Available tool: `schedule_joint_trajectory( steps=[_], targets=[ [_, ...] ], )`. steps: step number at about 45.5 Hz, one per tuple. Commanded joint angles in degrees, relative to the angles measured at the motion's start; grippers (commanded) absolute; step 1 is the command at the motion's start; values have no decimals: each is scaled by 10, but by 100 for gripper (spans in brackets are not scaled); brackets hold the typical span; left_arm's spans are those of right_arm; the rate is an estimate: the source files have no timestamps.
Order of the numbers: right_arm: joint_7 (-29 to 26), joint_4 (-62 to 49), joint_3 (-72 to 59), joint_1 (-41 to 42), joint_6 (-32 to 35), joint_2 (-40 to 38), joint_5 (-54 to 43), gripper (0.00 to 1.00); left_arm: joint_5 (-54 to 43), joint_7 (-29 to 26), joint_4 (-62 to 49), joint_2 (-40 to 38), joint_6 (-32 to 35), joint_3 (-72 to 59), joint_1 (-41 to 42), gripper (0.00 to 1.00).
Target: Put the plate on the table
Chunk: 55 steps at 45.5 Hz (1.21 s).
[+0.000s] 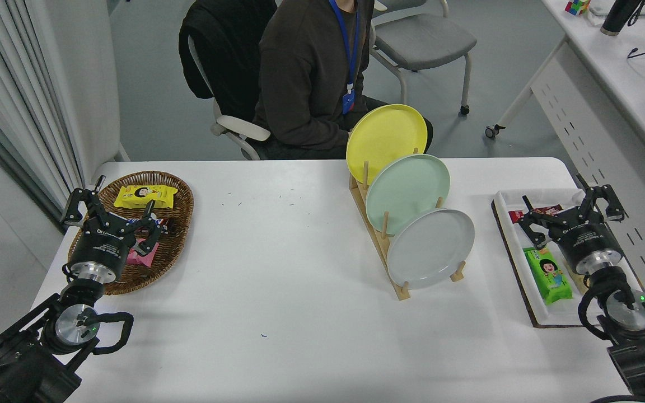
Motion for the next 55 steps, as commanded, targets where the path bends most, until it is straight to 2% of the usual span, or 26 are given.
schedule_joint_trajectory(
  steps=[1, 55],
  targets=[
    [0, 0, -3, 1, 1, 3, 0, 100, -1, 0, 0, 0, 0, 0, 0, 98],
    [-1, -1, -11, 23, 1, 0, -9, 100, -1, 0, 0, 0, -1, 0, 0, 98]
  ],
)
